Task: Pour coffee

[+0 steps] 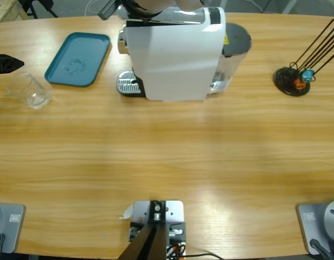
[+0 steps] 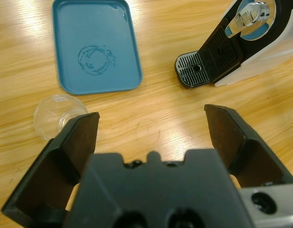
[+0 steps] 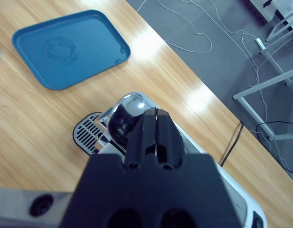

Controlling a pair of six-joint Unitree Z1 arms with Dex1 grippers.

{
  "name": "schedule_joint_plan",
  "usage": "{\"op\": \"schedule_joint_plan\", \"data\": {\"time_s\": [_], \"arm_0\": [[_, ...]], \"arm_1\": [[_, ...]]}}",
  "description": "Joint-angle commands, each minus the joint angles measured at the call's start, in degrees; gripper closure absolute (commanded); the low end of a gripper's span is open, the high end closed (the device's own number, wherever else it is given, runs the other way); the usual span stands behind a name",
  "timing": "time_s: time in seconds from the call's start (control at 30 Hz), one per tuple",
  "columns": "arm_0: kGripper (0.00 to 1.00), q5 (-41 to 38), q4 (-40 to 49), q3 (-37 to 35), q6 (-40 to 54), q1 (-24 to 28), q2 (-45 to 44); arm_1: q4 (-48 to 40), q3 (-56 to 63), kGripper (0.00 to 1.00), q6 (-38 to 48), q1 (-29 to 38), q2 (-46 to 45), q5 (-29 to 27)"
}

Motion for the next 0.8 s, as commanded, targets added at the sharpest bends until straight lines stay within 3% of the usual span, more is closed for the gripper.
{"op": "schedule_joint_plan", "data": {"time_s": [0.03, 0.47, 0.53, 0.57, 0.6, 0.63, 0.67, 0.7, 0.8], "arm_0": [[0.036, -0.38, 0.85, 1.49, 0.49, -0.56, 1.24], [0.036, -0.34, 0.97, 1.29, 0.67, -0.60, 1.85], [0.036, -0.31, 0.94, 1.19, 0.70, -0.56, 1.52], [0.036, -0.29, 0.94, 1.19, 0.79, -0.56, 1.24], [0.036, -0.29, 0.94, 1.21, 0.84, -0.56, 0.89], [0.036, -0.25, 0.92, 1.22, 0.86, -0.49, 0.50], [0.036, 0.03, 0.83, 1.22, 1.00, -0.40, 0.01], [0.036, 0.82, 0.67, 1.22, 1.19, -0.35, -0.59], [0.036, 2.79, -1.26, 1.68, 1.76, -0.35, -1.99]], "arm_1": [[-0.56, 7.50, 1.000, 1.51, 2.04, 9.45, 3.83], [-2.47, 8.50, 1.000, 2.39, 1.99, 7.36, 4.04], [-1.87, 7.34, 1.000, 2.01, 0.95, 4.55, 7.07], [-1.58, 6.62, 0.772, 1.95, -0.26, 2.00, 10.83], [-1.29, 6.00, 0.358, 1.95, -1.56, -0.25, 14.57], [-0.08, 4.79, 0.169, 1.93, -2.81, -2.24, 18.14], [1.96, 3.24, 0.050, 1.76, -4.04, -4.00, 21.50], [4.14, 1.57, 0.010, 1.60, -5.21, -5.53, 24.70], [15.32, -5.62, 0.000, 0.16, -7.52, -8.55, 30.97]]}}
